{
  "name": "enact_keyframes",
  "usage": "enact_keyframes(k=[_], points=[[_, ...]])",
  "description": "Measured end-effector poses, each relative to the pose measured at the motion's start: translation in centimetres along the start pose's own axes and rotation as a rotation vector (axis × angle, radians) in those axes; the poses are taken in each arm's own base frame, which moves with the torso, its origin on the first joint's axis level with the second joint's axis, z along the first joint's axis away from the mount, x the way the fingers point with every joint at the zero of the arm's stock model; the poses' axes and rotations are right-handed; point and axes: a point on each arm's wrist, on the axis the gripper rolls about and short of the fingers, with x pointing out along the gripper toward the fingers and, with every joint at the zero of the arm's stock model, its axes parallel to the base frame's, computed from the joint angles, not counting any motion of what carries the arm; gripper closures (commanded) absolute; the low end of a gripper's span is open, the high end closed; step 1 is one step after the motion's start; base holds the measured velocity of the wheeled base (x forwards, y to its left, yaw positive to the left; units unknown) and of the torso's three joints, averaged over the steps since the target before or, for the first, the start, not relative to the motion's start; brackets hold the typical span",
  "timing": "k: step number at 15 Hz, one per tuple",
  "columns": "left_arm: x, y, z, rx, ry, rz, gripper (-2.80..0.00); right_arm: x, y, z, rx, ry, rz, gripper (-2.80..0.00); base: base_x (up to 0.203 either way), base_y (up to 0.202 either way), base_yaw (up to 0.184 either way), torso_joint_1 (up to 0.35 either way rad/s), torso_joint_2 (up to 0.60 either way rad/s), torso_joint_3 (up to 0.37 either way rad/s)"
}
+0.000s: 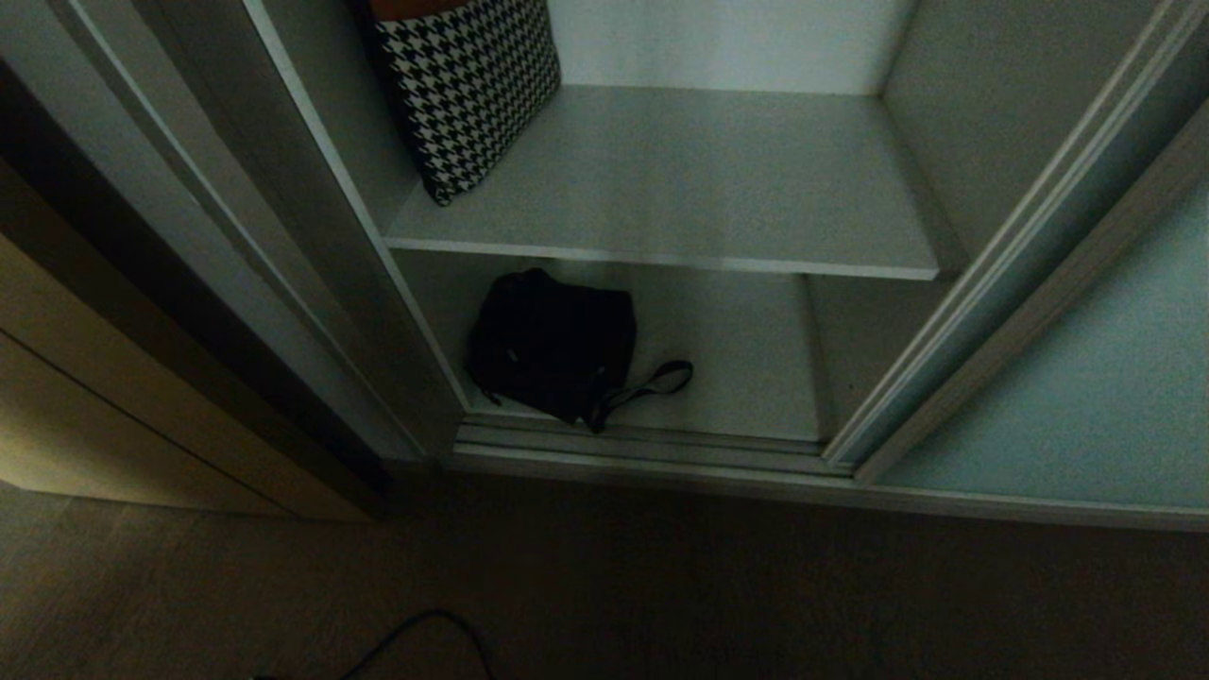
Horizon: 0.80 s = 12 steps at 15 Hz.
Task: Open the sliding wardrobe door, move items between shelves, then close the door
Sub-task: Close the door
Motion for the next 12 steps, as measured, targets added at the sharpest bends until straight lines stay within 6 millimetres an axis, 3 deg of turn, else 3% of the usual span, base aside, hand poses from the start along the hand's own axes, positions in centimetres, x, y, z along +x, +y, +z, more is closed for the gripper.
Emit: enact_keyframes(k=[5, 12], points=[[0.0, 0.0, 0.0, 0.000, 0.000, 0.000, 0.00, 3.7, -0.7, -0.3, -0.002, 0.005, -0.019, 0.00, 0.000, 0.000, 0.000, 0.000, 0.00, 0.000], [0.0, 0.0, 0.0, 0.000, 0.000, -0.001, 0.00, 6.3, -2.4, -0.9, -0.007, 0.023, -0.035, 0.00, 0.000, 0.000, 0.000, 0.000, 0.00, 0.000]])
